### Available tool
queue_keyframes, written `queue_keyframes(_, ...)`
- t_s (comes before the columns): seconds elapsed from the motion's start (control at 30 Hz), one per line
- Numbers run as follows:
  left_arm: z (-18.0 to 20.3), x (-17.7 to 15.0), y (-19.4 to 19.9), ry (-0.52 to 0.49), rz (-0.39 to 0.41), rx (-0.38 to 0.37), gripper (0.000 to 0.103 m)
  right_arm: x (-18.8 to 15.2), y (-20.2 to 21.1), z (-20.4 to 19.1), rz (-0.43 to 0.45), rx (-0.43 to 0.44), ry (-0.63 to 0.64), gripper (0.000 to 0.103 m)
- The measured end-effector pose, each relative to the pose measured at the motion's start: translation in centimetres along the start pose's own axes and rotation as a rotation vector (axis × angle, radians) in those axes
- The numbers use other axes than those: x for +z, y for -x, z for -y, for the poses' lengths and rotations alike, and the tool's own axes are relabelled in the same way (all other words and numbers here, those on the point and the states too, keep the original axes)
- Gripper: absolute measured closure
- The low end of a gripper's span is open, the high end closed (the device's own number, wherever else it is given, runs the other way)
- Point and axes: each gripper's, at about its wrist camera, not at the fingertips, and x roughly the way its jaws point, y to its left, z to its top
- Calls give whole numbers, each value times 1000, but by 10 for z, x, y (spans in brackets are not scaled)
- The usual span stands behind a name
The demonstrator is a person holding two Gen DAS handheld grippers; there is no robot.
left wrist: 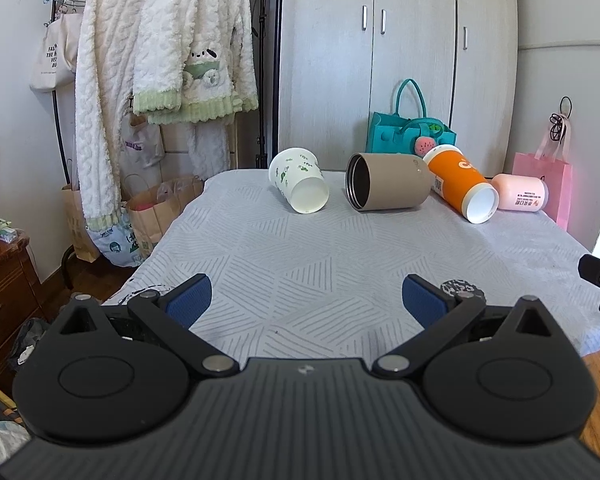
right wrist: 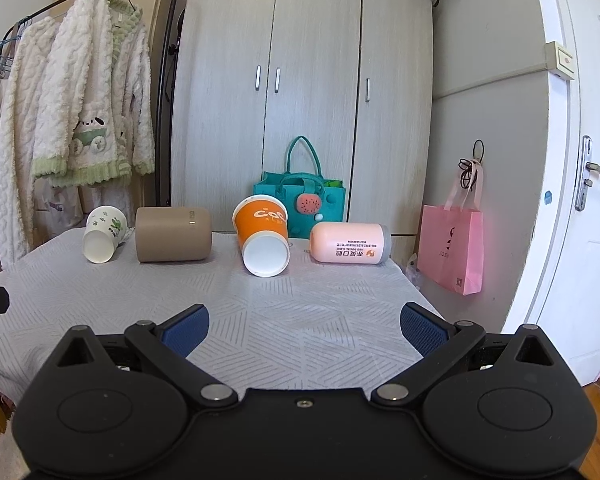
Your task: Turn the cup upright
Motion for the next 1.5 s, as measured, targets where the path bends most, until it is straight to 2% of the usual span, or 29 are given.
queue_keyframes(0.13,0,4,-5,6,-34,-5,0,3,0,-2,-1,8,17,0)
queue_keyframes(0.23,0,9,-10,-1,-60,-15,0,10,1,-1,-6,50,16,0)
queue_keyframes(0.43,-3,29,-16,-38,-111,-72,0,28,3,8,-33,188,40,0)
queue_keyframes(0.6,-10,56,-25,-51,-112,-81,0,46,1,12,-32,376,107,0)
queue_keyframes(0.67,-15,68,-31,-40,-111,-86,0,53,-2,11,-16,409,136,0)
queue_keyframes(0.77,-20,81,-42,-24,-113,-90,0,62,-10,8,27,440,209,0)
queue_keyframes(0.83,-23,87,-51,-20,-122,-94,0,72,-19,4,26,461,259,0)
queue_keyframes(1.03,-25,97,-87,10,-178,-133,0,104,-62,-15,-67,609,437,0)
queue_keyframes(1.2,-23,106,-122,69,-228,-193,0,126,-96,-45,-90,657,665,0)
queue_keyframes(1.33,-19,111,-150,106,-283,-240,0,139,-120,-62,-127,704,799,0)
queue_keyframes(1.5,-8,109,-175,125,-313,-278,1,143,-151,-81,-137,738,974,1)
